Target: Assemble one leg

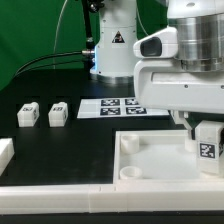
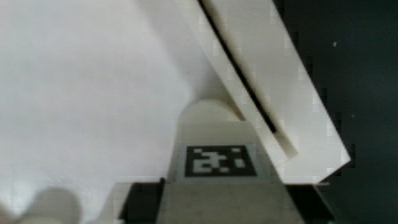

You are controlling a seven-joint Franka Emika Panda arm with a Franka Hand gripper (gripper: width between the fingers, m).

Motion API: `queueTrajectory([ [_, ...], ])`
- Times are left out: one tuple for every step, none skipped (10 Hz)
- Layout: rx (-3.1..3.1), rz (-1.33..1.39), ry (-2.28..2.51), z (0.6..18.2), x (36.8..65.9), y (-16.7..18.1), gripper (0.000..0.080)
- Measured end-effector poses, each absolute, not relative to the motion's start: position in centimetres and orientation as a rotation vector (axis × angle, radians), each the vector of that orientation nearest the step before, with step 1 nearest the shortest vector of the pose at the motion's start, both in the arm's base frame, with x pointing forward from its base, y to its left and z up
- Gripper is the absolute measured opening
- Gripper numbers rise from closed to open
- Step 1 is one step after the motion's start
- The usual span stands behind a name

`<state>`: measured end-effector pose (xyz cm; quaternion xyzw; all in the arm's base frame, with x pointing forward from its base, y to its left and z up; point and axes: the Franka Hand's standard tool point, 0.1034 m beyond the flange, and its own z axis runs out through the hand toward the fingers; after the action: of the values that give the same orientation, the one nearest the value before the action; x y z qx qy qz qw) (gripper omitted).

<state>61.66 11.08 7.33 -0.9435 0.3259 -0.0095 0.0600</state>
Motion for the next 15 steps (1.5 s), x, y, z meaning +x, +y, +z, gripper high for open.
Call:
queueTrajectory([
  [-2.796,-0.018,1.139,7.32,61.63,11.36,0.0291],
  [-2.719,-0.005,1.309,7.3,61.6,11.51,0.0291],
  [-2.62,0.011,1.488,7.28,61.6,11.54,0.0291],
  [-2.524,0.028,1.636,7.27,61.61,11.6,0.0291],
  [-2.408,0.047,1.795,7.26,61.62,11.66,0.0291],
  [-2.318,0.058,1.913,7.22,61.6,11.72,0.0291],
  [-2.223,0.068,2.019,7.16,61.61,11.84,0.0291],
  [-2.143,0.074,2.099,7.13,61.66,11.91,0.0291],
  [-2.151,0.07,2.09,7.12,61.66,11.95,0.0291],
  [-2.157,0.07,2.084,7.07,61.64,11.96,0.0291],
  [-2.189,0.067,2.05,7.05,61.63,11.97,0.0449],
  [-2.227,0.063,2.008,7.04,61.63,11.97,0.0574],
  [-2.25,0.061,1.982,7.01,61.61,11.99,0.0574],
  [-2.348,0.051,1.865,6.98,61.58,11.98,0.0634],
  [-2.446,0.042,1.735,6.98,61.55,11.99,0.0645],
])
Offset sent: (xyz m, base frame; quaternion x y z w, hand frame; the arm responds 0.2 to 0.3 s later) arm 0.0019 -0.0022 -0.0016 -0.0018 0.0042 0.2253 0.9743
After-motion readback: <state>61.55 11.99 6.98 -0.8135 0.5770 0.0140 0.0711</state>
